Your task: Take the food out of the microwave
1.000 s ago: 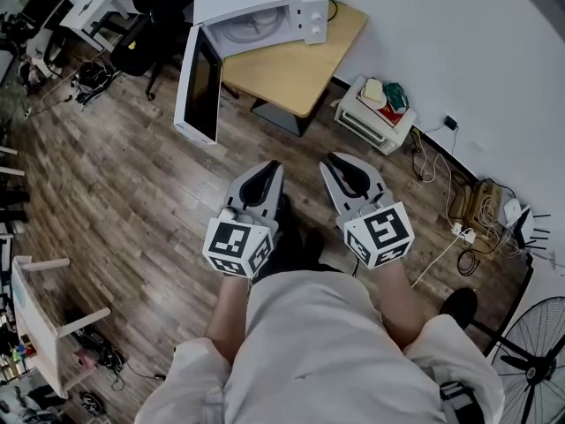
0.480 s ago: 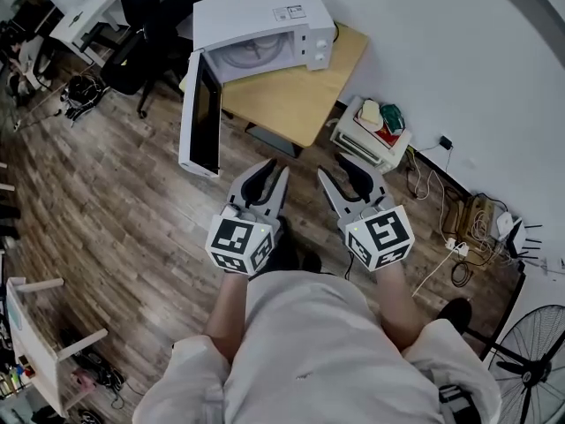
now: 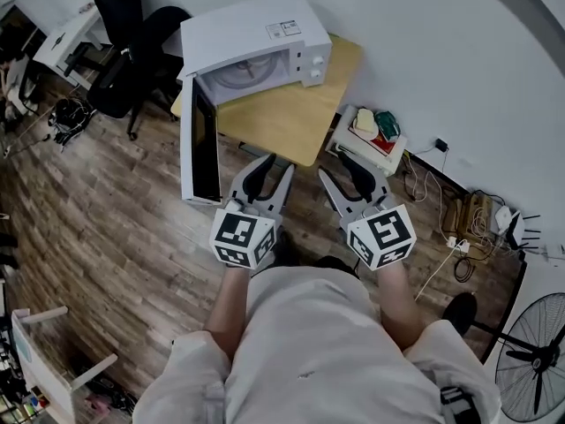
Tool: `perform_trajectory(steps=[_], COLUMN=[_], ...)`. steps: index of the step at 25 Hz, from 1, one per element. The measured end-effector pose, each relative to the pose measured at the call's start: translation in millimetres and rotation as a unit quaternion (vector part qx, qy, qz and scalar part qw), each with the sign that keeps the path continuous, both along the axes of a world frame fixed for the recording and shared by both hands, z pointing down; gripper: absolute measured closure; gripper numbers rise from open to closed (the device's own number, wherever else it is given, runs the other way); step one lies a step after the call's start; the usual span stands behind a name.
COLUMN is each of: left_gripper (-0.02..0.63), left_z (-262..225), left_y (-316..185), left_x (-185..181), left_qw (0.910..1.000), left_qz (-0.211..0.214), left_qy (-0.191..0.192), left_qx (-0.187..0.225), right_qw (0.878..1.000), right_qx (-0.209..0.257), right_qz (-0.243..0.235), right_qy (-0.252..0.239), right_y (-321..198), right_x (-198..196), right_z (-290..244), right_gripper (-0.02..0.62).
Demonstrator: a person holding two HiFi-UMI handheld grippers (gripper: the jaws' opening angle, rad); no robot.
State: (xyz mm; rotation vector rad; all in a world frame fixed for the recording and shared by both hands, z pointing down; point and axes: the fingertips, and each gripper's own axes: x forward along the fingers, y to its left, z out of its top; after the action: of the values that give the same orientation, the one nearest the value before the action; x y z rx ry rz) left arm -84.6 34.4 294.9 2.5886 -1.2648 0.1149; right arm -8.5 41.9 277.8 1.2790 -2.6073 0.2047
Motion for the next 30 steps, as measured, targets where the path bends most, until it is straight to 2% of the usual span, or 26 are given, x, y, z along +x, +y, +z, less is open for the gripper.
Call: perform_trajectory(steps=[8, 12, 19, 30], left_gripper=[0.468, 0.465, 0.459, 0.439], left_z=[21.3, 35.7, 63.9, 109.8], left_y=[-31.6, -50.8, -92.6, -171.9], left_x=[-1.6, -0.2, -1.7, -2.0], left_qw=[0.9996, 0.9994, 0.9986, 0.9949], left_qz=[0.021, 0.019, 0.006, -0.033], left_qy=[-0.005, -0.02, -0.027, -0.083], left_qx=[-0.018, -0.02, -0.046, -0.046], right_qw=[1.0, 0.999, 0.999, 0.998], right_qx=[-0.025, -0.032, -0.044, -0.066], right_qz=[0.017, 0.019, 0.013, -0.005], right_qy=[0.004, 0.003, -0.002, -0.01], right_y=[-21.1, -39.1, -78.6, -145.2], right_x=[-5.8, -7.1, -10.4, -3.0], right_z=[21.4, 32.2, 50.0, 91.8], right_gripper=[0.434, 0.434, 0.434, 0.434])
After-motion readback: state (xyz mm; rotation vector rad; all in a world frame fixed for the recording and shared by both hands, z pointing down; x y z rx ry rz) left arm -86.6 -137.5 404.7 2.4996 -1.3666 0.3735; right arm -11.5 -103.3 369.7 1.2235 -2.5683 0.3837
